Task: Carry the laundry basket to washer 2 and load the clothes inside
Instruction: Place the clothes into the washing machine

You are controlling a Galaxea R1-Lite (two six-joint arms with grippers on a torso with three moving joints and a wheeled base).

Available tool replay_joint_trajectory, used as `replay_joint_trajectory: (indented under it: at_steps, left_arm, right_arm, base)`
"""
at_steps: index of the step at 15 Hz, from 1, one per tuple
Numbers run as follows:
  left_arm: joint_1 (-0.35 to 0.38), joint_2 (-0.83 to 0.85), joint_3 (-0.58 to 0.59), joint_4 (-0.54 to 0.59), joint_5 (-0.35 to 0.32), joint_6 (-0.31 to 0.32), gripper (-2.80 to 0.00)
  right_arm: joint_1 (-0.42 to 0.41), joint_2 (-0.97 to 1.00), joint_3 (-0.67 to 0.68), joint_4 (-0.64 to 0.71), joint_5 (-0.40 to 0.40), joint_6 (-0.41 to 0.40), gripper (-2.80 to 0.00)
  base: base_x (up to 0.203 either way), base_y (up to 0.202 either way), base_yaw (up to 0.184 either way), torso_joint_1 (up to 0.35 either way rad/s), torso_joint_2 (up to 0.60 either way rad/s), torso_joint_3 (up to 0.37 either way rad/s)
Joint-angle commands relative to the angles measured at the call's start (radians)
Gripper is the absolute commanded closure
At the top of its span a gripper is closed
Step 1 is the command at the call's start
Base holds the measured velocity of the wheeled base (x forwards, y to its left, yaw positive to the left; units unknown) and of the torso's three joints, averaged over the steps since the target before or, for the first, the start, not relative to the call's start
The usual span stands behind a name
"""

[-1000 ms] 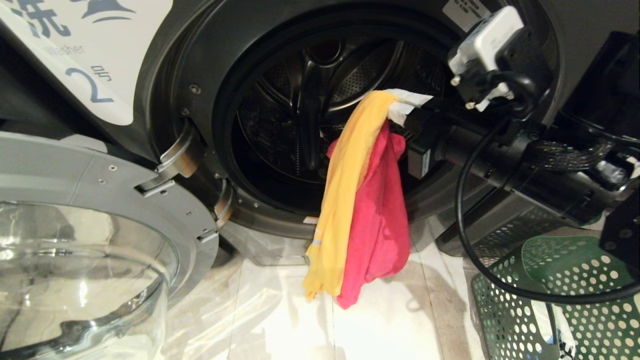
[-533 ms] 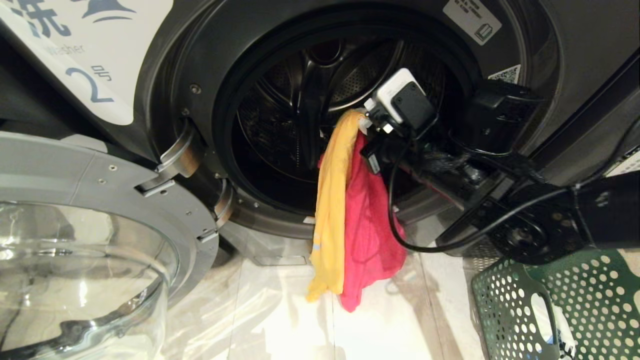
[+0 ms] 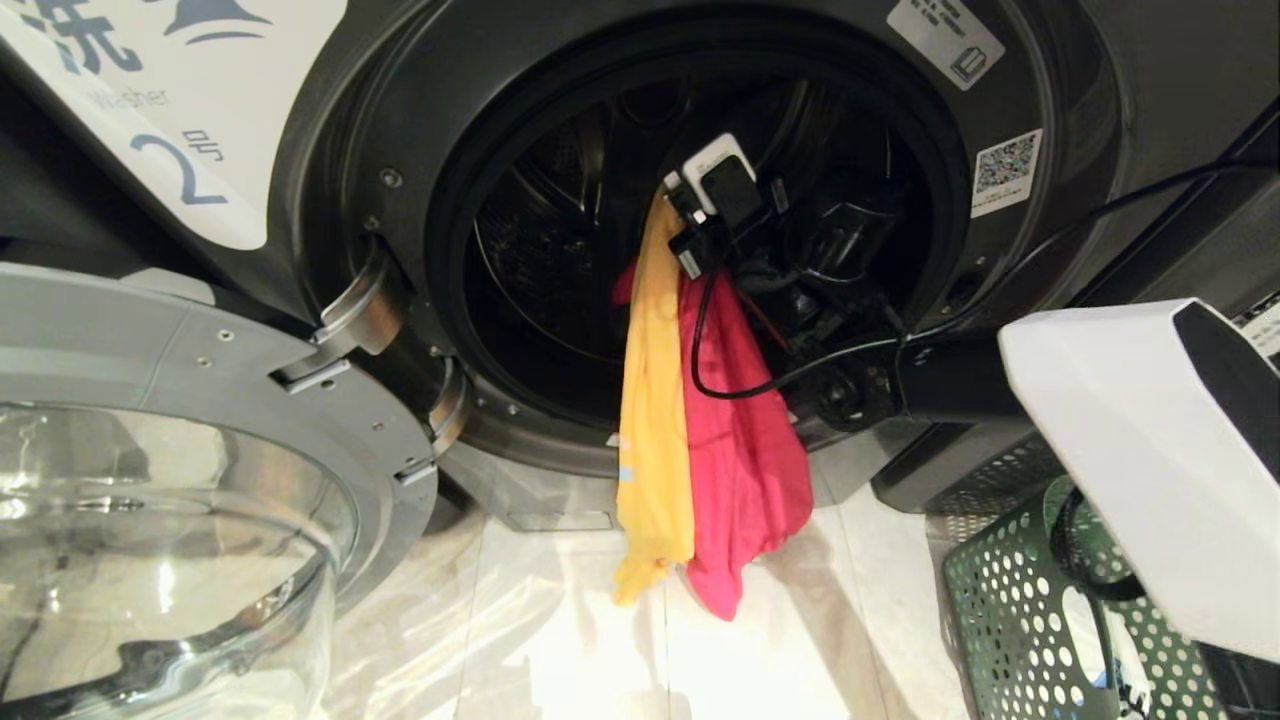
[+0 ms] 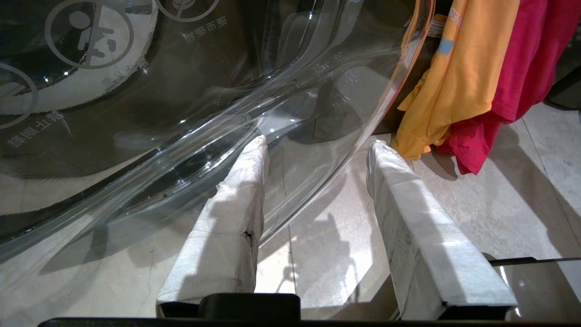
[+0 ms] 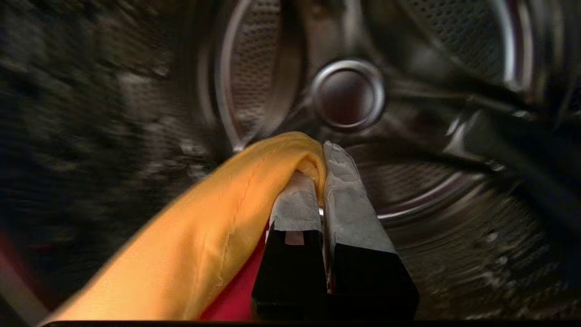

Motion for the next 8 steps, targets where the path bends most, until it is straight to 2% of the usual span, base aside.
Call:
replay_joint_trajectory:
  at_steps: [1,3,6,8]
  left_arm:
    - [0.0,-0.001,0.0,0.0,0.0,0.001,0.0]
    - [0.0,0.0,0.0,0.0,0.0,0.001,0.0]
    - [0.0,0.0,0.0,0.0,0.0,0.001,0.0]
    - [0.0,0.0,0.0,0.0,0.0,0.001,0.0]
  right_arm:
    - [-0.024,0.089,-0.043,-0.039,0.001,-0.026,0.0]
    - [-0.03,0.094,-0.043,-0.144,0.009,-0.064,0.0]
    - [-0.036,0.113,-0.044,-0.298,0.127,-0.142,0.0]
    - [-0.037,0.125,-0.046,-0.352,0.164,-0.151,0.0]
  base:
    - [0.0,0.0,0.0,0.0,0.0,0.0]
    - [0.0,0.0,0.0,0.0,0.0,0.0]
    - [0.0,0.0,0.0,0.0,0.0,0.0]
    - [0.0,0.0,0.0,0.0,0.0,0.0]
